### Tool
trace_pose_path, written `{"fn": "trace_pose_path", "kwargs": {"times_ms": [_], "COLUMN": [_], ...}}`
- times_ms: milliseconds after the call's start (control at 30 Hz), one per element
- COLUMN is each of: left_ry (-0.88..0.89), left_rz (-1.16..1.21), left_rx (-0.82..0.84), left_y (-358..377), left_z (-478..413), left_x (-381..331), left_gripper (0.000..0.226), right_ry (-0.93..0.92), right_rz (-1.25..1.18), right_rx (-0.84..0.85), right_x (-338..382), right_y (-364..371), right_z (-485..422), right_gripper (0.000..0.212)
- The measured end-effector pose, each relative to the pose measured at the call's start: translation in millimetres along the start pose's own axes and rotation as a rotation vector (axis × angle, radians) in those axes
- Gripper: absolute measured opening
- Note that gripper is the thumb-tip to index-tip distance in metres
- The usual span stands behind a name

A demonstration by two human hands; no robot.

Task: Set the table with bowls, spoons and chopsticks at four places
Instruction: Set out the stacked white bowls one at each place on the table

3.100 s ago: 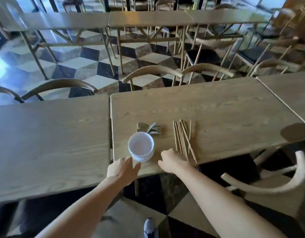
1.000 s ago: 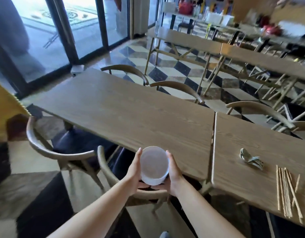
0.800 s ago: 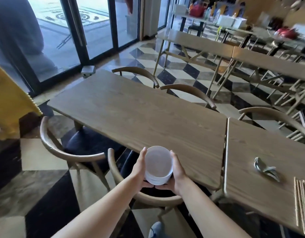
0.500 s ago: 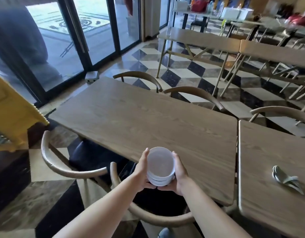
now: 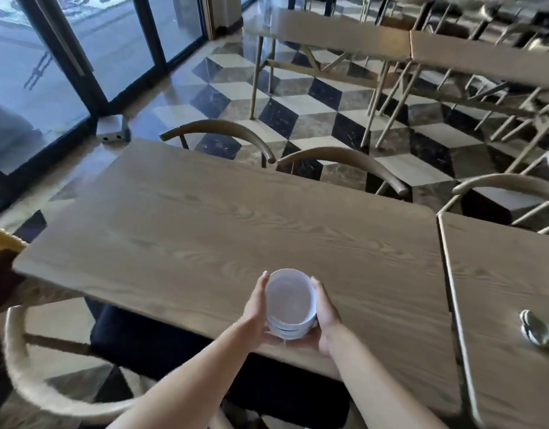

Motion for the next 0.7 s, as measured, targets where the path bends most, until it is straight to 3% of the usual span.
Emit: {"fn": "trace_pose_path", "kwargs": {"times_ms": [333, 567, 700], "left_ry": [0.002, 0.024, 0.052], "left_rz": [-0.137, -0.069, -0.078], "left_rx": [0.071, 0.092, 0.111], "left_y": [-61, -90, -93], "left_z": [-105, -140, -145], "left_x": [-140, -166, -171], "left_gripper": [0.071, 0.057, 0.052], "right_ry": [0.008, 0.016, -0.051], "right_rz": [-0.067, -0.003, 0.149], "right_rx": [-0.023, -0.023, -0.030], "right_x": [60, 73, 79], "right_y": [136, 176, 174], "right_z": [-93, -115, -116], "right_gripper": [0.067, 0.064, 0.068]}}
Point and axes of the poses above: each hand's wrist, its own z-axis away from the middle knuckle, its own y-axis out of the palm, x = y × z, the point moved 8 cm from there along -z, towards the middle knuckle, and after that the axes turned 1 degree about -z, right-handed, at the moved point
